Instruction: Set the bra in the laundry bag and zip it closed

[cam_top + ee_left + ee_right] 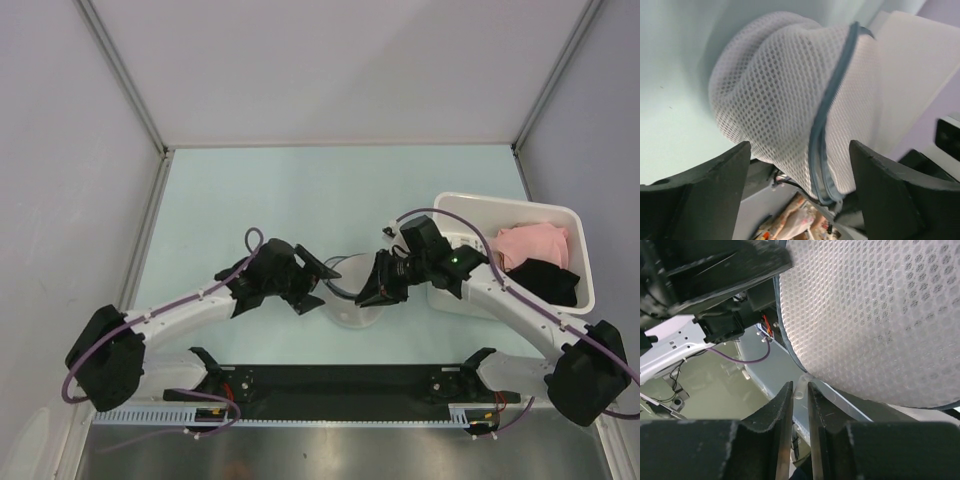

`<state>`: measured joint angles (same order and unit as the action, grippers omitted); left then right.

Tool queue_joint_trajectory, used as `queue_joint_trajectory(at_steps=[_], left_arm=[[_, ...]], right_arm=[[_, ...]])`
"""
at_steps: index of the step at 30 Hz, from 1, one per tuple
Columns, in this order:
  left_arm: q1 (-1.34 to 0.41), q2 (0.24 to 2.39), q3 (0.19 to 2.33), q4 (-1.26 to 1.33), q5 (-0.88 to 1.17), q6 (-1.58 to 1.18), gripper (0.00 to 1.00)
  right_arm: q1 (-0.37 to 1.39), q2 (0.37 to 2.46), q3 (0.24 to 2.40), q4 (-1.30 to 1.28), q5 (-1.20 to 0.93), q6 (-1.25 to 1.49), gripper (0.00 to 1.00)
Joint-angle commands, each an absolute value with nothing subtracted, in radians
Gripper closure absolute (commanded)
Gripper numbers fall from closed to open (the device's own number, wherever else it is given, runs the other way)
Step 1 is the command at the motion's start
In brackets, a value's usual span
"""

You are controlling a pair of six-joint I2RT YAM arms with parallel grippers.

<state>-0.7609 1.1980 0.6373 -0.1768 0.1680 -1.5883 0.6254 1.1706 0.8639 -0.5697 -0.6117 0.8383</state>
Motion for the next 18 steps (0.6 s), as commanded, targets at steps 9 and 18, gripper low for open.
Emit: queue_joint_trajectory(at_steps=[9,18], left_arm=[[-0.666,1.407,0.785,-0.011,0.192,-1.168,0.87],[-0.534,1.442,0.816,0.138,0.265,-1.019,1.0]], right_arm=[[0.647,1.252,0.928,-0.574,-0.649,0.778,0.61],[0.641,1.359,1.055,-0.624,-0.582,0.742,0.3]])
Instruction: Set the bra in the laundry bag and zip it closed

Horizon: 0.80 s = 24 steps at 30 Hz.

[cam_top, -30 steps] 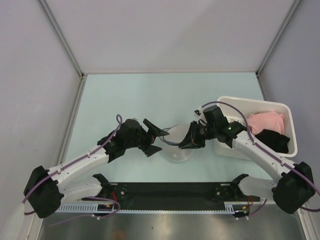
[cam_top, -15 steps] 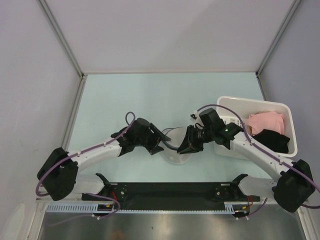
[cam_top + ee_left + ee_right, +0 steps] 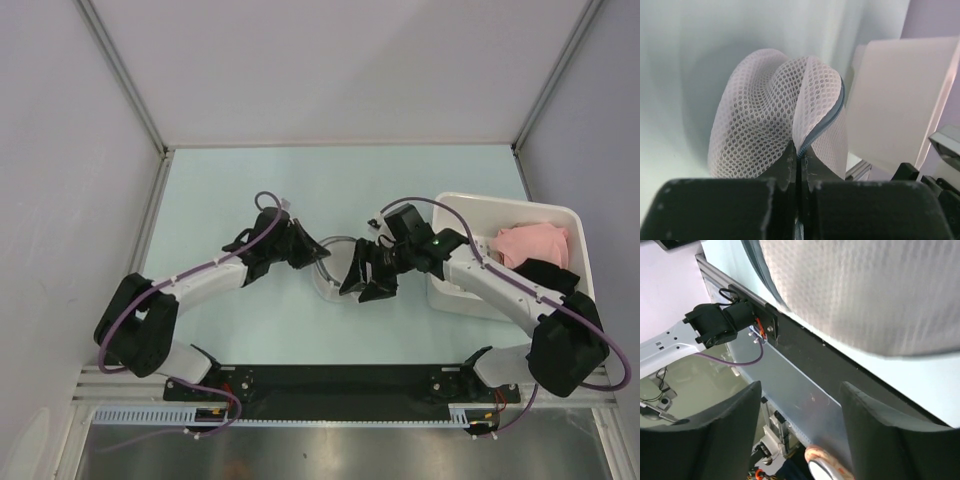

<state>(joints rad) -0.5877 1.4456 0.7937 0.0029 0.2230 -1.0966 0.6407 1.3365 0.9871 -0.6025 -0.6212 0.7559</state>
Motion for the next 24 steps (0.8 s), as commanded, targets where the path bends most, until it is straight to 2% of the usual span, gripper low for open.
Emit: queue_joint_trajectory(at_steps=[1,7,11,12,17,24], left_arm=[[-0.517,1.436,0.807,0.156,0.264,-1.025,1.0],[-0.474,1.384,0.658,0.354,0.203,-1.164,1.0],[-0.472,1.384,0.6,0.437,0.196,-1.219,1.0],[-0.471,1.384,0.591,0.454,0.19,-1.232,1.0],[-0.46,1.394,0.566,0.506,0.201,-1.256,1.0],[-0.454,1.387,0.561,0.517,0.192,-1.25,1.0]], right_arm=[[0.64,1.364,1.06,-0.623,-0.568,0.756,0.29],[0.597,1.365,1.075,-0.601,-0.402,0.961,0.15],[0.583,1.362,1.028,-0.442,-0.336,1.142,0.14],[0.587,1.368,1.028,-0.402,-0.331,1.202,0.14],[0.6,1.416,1.048,-0.432,-0.299,1.299,0.28],[0.627,1.388,0.999,-0.457,-0.242,1.345,0.32]])
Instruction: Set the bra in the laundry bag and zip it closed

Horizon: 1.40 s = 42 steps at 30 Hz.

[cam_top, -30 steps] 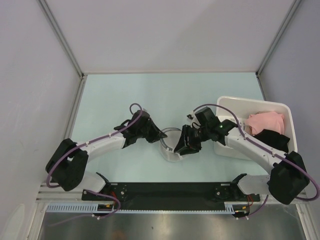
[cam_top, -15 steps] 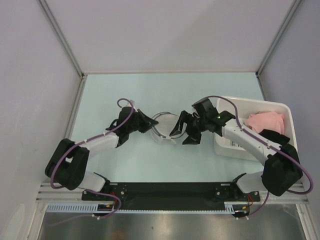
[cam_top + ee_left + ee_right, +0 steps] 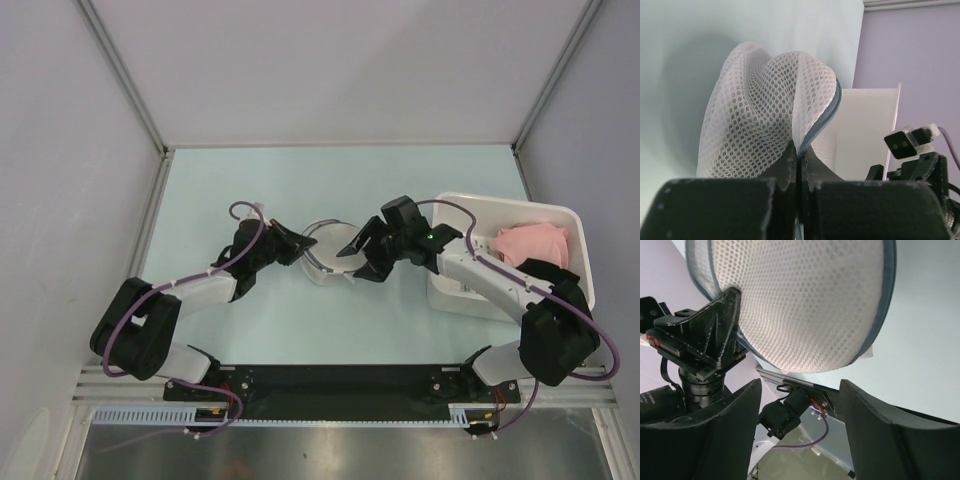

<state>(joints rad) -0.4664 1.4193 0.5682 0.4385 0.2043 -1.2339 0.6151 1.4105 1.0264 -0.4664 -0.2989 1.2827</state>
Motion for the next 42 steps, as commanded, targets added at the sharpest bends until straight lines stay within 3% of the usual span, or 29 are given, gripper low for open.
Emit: queue_joint_trajectory(at_steps=[1,7,9,10,12,13,15,16,19,21,23,27,29,31,36,39,42], left_arm=[[-0.454,1.388,0.561,0.517,0.196,-1.253,1.0],[-0.451,1.382,0.561,0.519,0.219,-1.249,1.0],[-0.453,1.391,0.575,0.502,0.239,-1.226,0.96],[-0.453,1.391,0.59,0.473,0.25,-1.191,0.86],[-0.453,1.373,0.618,0.364,0.268,-1.122,0.76],[-0.453,1.362,0.655,0.312,0.267,-1.017,0.63],[-0.453,1.313,0.699,0.115,0.22,-0.912,0.51],[-0.453,1.29,0.73,0.06,0.195,-0.809,0.38],[-0.456,1.168,0.767,-0.138,0.077,-0.645,0.24],[-0.462,1.088,0.743,-0.216,-0.023,-0.582,0.24],[-0.472,0.958,0.713,-0.233,-0.055,-0.552,0.3],[-0.569,0.85,0.666,-0.267,-0.04,-0.514,0.51],[-0.67,0.9,0.675,-0.265,-0.014,-0.52,0.5],[-0.766,0.974,0.73,-0.287,-0.009,-0.532,0.43],[-0.883,1.164,0.862,-0.342,-0.061,-0.604,0.39],[-0.89,1.248,0.92,-0.373,-0.087,-0.644,0.48],[-0.894,1.331,0.992,-0.443,-0.112,-0.681,0.49]], right_arm=[[0.627,1.405,0.982,-0.424,-0.245,1.354,0.35],[0.641,1.486,0.982,-0.313,-0.241,1.379,0.46],[0.644,1.505,0.986,-0.298,-0.222,1.373,0.63],[0.643,1.511,0.992,-0.293,-0.221,1.371,0.64],[0.643,1.535,1.005,-0.291,-0.227,1.368,0.74],[0.643,1.54,1.006,-0.284,-0.235,1.371,0.75],[0.643,1.545,1.009,-0.279,-0.242,1.384,0.83],[0.643,1.54,1.011,-0.281,-0.242,1.387,0.84],[0.644,1.526,1.017,-0.295,-0.23,1.391,0.88],[0.646,1.519,1.016,-0.29,-0.23,1.407,0.9],[0.647,1.517,1.014,-0.29,-0.229,1.414,0.91],[0.649,1.513,1.005,-0.298,-0.224,1.442,0.92],[0.649,1.506,1.005,-0.295,-0.216,1.46,0.92],[0.647,1.499,1.006,-0.298,-0.209,1.47,0.92],[0.649,1.476,0.996,-0.319,-0.173,1.476,0.92],[0.649,1.471,0.983,-0.311,-0.172,1.488,0.93],[0.649,1.47,0.977,-0.308,-0.169,1.488,0.93]])
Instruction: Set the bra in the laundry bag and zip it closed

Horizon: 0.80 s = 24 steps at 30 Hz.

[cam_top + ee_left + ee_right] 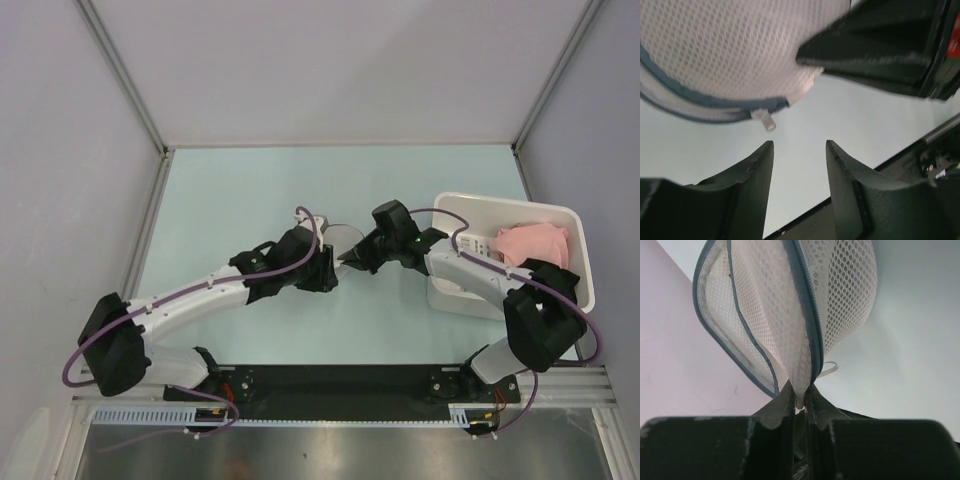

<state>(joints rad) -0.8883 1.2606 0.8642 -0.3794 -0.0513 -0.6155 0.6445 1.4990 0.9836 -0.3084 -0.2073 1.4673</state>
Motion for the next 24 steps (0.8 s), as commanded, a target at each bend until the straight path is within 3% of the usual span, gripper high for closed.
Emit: queue_joint_trajectory(at_steps=[1,12,20,24], left_arm=[[-0.896,1.342,1.005,-0.459,-0.135,-0.689,0.49],[-0.905,1.419,1.117,-0.558,-0.202,-0.689,0.54],[-0.914,1.353,1.088,-0.595,-0.23,-0.677,0.47],[-0.914,1.383,1.098,-0.592,-0.236,-0.65,0.48]], right_arm=[[0.652,1.468,0.974,-0.31,-0.167,1.486,0.93],[0.652,1.453,0.963,-0.313,-0.164,1.482,0.94],[0.652,1.46,0.96,-0.305,-0.175,1.482,0.94],[0.65,1.463,0.957,-0.298,-0.181,1.486,0.94]])
